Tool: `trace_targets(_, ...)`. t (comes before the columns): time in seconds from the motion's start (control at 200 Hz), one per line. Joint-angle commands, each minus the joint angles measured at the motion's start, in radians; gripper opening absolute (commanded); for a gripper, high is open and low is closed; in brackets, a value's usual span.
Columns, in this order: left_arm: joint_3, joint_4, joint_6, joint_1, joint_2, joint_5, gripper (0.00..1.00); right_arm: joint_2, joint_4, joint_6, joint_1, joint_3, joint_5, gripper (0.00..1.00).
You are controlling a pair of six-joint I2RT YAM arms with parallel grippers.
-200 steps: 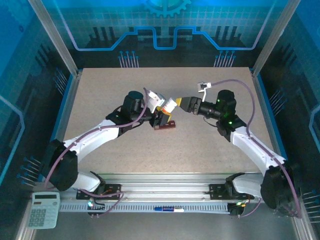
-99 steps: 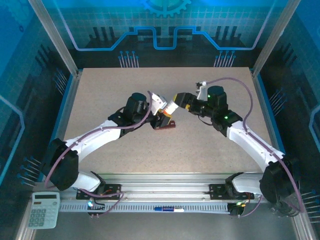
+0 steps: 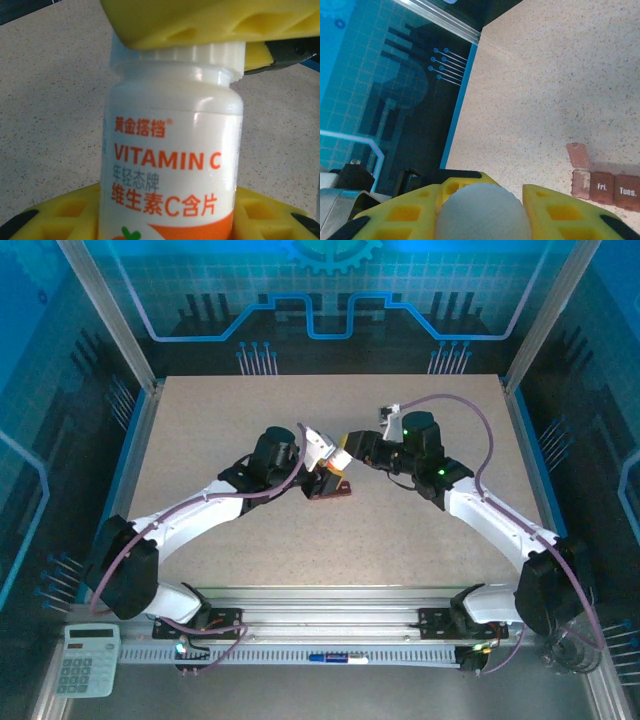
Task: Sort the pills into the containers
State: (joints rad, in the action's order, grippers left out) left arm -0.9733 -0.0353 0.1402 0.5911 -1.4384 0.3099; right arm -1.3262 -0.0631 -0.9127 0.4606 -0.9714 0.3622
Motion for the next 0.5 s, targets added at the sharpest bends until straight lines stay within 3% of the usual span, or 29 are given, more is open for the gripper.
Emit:
trace_targets(0.0,-0.028,-0.026,0.006,0.004,0.006,0.010,0.00,-0.001,-0.103,0.082,-0.020,0.034,0.128,0.34)
trace_targets(0.175,-0.022,-0.060,-0.061,-0.018,0.030,0.105,0.00,0.011,-0.317,0.211,-0.095,0.140,0.359,0.38)
trace_targets(0.28,-0.007,-0.107,-0.127,-0.034,0.047,0.165,0.00,0.009,-0.389,0.216,-0.127,0.178,0.430,0.40)
trace_targets(0.365,-0.008,-0.118,-0.142,-0.033,0.052,0.175,0.00,0.009,-0.396,0.203,-0.135,0.184,0.434,0.51)
trace_targets(0.435,-0.017,-0.102,-0.139,-0.034,0.047,0.173,0.00,0.015,-0.400,0.177,-0.141,0.184,0.433,0.66)
trace_targets(0.495,-0.024,-0.080,-0.126,-0.033,0.046,0.167,0.00,0.037,-0.417,0.148,-0.148,0.195,0.424,0.71)
